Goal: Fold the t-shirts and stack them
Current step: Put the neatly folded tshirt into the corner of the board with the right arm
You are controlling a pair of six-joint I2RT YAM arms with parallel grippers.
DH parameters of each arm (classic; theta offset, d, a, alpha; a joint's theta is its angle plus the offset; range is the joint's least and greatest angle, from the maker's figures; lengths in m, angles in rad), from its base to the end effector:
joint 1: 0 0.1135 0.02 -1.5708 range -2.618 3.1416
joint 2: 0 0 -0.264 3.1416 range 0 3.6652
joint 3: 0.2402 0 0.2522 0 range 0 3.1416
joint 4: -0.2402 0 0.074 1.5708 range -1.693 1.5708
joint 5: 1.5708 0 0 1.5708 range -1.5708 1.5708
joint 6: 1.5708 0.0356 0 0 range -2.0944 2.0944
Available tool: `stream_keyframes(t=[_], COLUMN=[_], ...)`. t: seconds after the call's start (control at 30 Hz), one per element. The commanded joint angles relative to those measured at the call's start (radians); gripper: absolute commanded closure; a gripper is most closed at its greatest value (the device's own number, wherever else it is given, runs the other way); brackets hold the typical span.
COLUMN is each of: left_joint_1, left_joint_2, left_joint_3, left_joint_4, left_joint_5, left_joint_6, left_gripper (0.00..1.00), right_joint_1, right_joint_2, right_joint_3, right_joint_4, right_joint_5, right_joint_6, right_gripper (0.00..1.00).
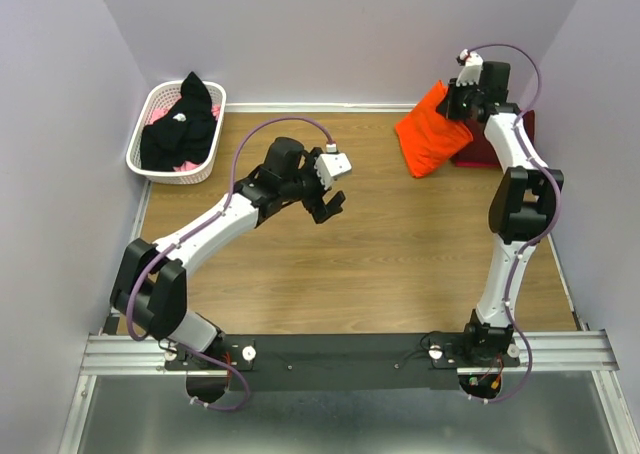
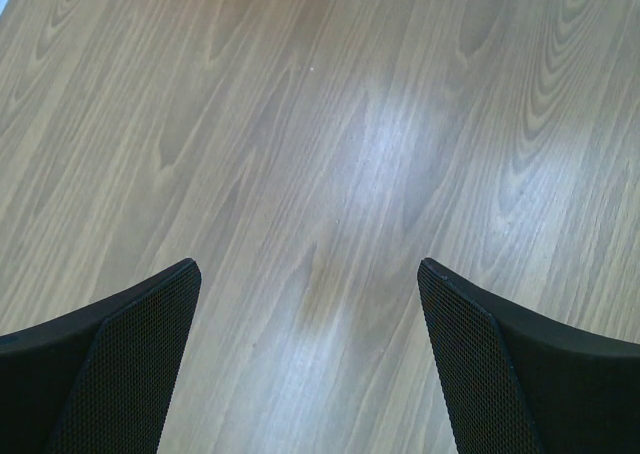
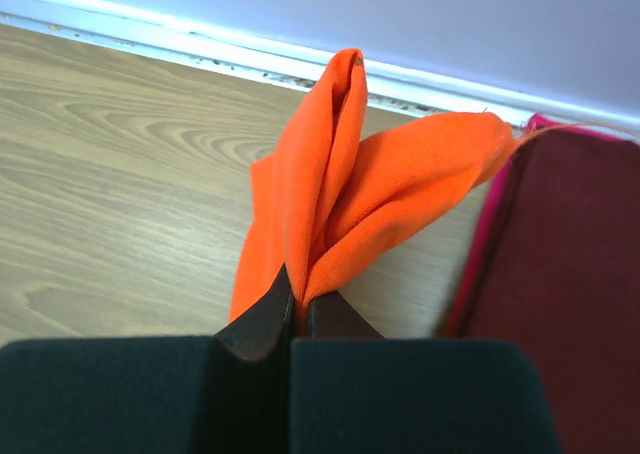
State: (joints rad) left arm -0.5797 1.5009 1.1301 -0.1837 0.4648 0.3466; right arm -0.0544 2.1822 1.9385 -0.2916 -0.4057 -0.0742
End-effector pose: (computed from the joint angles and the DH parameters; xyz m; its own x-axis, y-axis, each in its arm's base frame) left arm 0.2770 -0.2005 0.2883 -0.1397 0.4544 -0.8798 0.9100 0.4091 0.0668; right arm 0.5155 -0.0140 0.2744 -0.4865 -0.0417 -0.8727 -0.3259 0.9354 0.1370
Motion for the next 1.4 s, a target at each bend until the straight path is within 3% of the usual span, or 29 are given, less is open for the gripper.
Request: stream_keyframes(t=[0.0, 0.8, 1.37], left_joint_1=[0.003, 0.004, 0.004], left_joint_2=[-0.051, -0.084, -0.065], left_joint_3=[-0.036, -0.095, -0.098], left_joint_4=[0.001, 0.05, 0.047], left_joint_5=[-0.018, -0.035, -0.029], left_joint_6=[0.008, -0.003, 0.003], left_gripper=[0.03, 0.03, 0.02], right_joint_1=[-0.007, -0.05, -0.116], right_joint_2=[0.016, -0.078, -0.041], right_joint_3=[0.086, 0.215, 0.295], right_joint_4=[-0.083, -0.179, -0.213], right_joint_5=[0.038, 0.031, -0.005], right_joint_6=[-0.088, -0.131, -0.119], right_gripper=[0.99, 0.99, 0.99])
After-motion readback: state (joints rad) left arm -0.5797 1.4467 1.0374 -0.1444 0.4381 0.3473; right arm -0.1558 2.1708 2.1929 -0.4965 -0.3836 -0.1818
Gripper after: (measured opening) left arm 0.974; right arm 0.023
